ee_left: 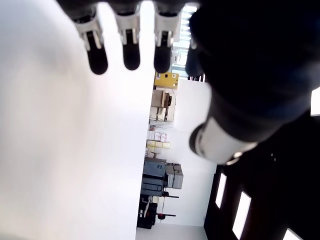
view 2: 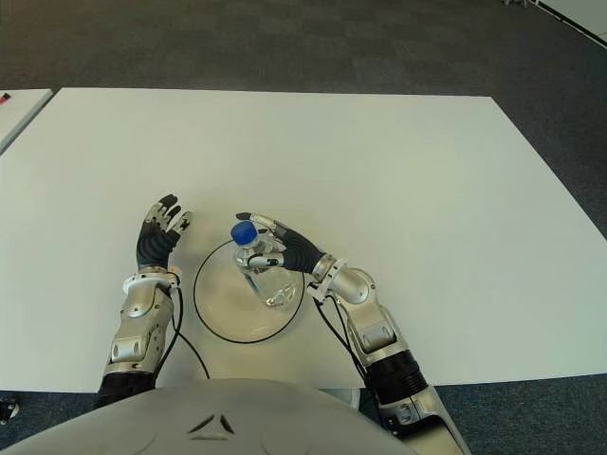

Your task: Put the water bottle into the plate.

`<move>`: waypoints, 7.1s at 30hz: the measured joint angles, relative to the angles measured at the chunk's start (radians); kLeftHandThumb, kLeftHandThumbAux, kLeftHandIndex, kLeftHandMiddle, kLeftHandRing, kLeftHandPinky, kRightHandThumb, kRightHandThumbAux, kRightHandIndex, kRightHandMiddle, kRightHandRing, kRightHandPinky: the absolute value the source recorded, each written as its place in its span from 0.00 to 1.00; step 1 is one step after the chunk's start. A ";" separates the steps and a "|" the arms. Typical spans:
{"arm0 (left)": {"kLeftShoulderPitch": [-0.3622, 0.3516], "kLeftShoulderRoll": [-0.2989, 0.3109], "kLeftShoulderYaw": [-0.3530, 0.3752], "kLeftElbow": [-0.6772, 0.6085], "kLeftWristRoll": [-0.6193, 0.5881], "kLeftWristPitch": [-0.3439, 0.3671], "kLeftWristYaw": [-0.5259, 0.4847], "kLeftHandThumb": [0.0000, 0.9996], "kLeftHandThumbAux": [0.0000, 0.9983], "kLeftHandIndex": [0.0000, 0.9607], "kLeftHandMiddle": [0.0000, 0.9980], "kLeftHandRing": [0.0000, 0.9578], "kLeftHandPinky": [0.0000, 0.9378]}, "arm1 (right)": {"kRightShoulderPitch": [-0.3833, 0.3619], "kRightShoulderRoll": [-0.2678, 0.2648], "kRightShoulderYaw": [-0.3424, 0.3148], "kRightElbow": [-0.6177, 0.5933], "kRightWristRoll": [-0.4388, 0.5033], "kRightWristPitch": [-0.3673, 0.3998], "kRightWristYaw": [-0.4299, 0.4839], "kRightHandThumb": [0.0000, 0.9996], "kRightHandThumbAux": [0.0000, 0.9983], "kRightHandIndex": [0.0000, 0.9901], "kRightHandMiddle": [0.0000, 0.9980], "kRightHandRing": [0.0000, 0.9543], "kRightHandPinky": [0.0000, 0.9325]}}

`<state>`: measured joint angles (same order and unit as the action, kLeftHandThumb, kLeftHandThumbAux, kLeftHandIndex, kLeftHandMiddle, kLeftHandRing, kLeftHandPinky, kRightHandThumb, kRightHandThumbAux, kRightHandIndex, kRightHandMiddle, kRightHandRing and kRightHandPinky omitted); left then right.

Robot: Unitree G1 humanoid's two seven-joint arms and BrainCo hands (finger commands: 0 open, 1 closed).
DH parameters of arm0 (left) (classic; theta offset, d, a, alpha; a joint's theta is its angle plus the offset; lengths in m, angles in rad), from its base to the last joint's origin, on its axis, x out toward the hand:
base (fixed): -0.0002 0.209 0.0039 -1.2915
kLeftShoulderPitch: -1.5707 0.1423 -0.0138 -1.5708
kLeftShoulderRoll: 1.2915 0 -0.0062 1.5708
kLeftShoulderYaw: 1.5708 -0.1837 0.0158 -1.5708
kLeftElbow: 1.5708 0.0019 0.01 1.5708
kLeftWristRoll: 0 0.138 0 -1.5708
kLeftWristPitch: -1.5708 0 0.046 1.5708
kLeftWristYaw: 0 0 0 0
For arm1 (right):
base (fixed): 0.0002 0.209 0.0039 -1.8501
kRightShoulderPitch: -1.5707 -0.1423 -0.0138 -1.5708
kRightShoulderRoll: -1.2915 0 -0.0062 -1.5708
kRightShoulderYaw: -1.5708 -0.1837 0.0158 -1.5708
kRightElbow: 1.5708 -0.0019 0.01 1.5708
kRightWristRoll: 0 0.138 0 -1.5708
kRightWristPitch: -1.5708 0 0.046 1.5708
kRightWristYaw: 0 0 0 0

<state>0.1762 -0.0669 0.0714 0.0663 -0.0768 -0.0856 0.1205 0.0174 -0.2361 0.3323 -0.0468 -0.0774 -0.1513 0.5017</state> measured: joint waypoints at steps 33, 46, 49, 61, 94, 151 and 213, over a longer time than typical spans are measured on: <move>0.000 0.000 -0.002 0.004 -0.002 -0.007 0.000 0.37 0.82 0.18 0.13 0.12 0.18 | -0.024 0.023 -0.031 0.037 0.042 -0.006 0.009 0.03 0.38 0.00 0.00 0.00 0.01; 0.000 0.000 -0.004 0.004 -0.002 -0.007 0.000 0.36 0.80 0.17 0.12 0.11 0.17 | -0.024 0.024 -0.037 0.026 0.042 -0.003 -0.005 0.03 0.41 0.00 0.00 0.00 0.05; 0.000 0.000 -0.004 0.004 -0.002 -0.007 0.000 0.37 0.79 0.18 0.12 0.11 0.17 | -0.024 0.024 -0.037 0.026 0.042 -0.003 -0.009 0.03 0.42 0.00 0.00 0.00 0.05; 0.000 0.000 -0.004 0.005 -0.002 -0.007 0.000 0.40 0.78 0.18 0.12 0.11 0.18 | -0.024 0.024 -0.038 0.022 0.043 -0.004 -0.019 0.04 0.46 0.00 0.00 0.00 0.05; 0.000 0.000 -0.003 0.016 -0.001 -0.009 0.000 0.38 0.80 0.17 0.12 0.11 0.17 | -0.023 0.030 -0.046 0.008 0.042 -0.004 -0.034 0.04 0.48 0.00 0.00 0.00 0.05; -0.002 0.000 0.018 0.040 -0.003 -0.067 0.000 0.37 0.80 0.19 0.14 0.14 0.21 | -0.201 0.153 -0.395 0.450 0.189 -0.209 -0.297 0.16 0.68 0.01 0.02 0.02 0.08; -0.005 -0.002 0.039 0.101 -0.218 -0.289 -0.140 0.43 0.75 0.16 0.19 0.20 0.26 | -0.042 0.300 -0.408 0.098 0.540 0.428 -0.580 0.22 0.83 0.10 0.18 0.20 0.26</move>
<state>0.1709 -0.0689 0.1103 0.1670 -0.2946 -0.3747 -0.0197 -0.0245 0.0642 -0.0752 0.0507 0.4626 0.2770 -0.0785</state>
